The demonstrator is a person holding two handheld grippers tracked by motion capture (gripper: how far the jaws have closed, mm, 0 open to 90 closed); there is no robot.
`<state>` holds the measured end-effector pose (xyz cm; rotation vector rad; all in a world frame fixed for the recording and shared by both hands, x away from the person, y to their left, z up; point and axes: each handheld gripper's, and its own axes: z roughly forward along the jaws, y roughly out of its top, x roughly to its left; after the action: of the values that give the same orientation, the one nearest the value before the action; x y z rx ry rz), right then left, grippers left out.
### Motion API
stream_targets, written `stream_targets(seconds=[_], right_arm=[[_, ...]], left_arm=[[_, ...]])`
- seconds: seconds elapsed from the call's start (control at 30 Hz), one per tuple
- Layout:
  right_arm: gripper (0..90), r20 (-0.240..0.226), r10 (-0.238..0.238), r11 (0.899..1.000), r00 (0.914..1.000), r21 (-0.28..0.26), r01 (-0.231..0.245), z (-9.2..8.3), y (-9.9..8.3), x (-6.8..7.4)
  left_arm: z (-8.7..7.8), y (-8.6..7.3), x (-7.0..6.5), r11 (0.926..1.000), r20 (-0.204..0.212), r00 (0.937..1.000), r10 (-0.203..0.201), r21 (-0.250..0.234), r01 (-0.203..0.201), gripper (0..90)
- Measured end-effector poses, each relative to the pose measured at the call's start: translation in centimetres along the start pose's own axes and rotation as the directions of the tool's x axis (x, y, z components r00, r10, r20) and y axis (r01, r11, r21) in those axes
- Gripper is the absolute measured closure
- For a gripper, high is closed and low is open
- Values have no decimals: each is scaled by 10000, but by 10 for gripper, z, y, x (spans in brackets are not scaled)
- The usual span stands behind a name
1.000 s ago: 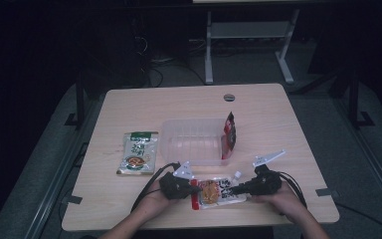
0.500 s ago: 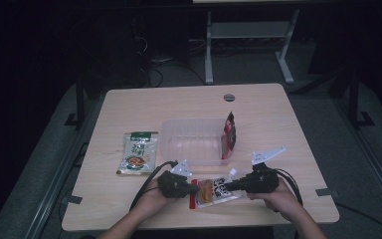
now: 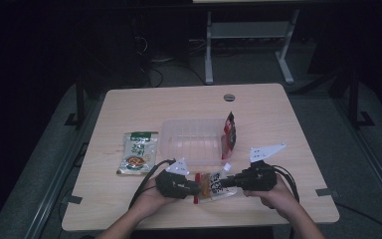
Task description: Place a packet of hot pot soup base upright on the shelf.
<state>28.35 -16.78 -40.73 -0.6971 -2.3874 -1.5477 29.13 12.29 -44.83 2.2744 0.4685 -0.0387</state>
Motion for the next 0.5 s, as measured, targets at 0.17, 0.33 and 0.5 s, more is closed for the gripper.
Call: stream_targets(seconds=[0.17,0.33,0.5], right_arm=[[900,37,-161,9993,9999,-324,162,-7,9,2],[899,-25,-263,9979,9997,-593,261,-12,17,3],[899,-13,-492,9963,9988,-712,490,-16,24,6]], left_arm=[[-14,-1,-2,9997,39,9997,247,-88,-247,538],[-32,-11,0,9997,-35,9998,193,-141,-193,469],[-54,-25,4,9998,-152,9998,-87,-188,84,417]])
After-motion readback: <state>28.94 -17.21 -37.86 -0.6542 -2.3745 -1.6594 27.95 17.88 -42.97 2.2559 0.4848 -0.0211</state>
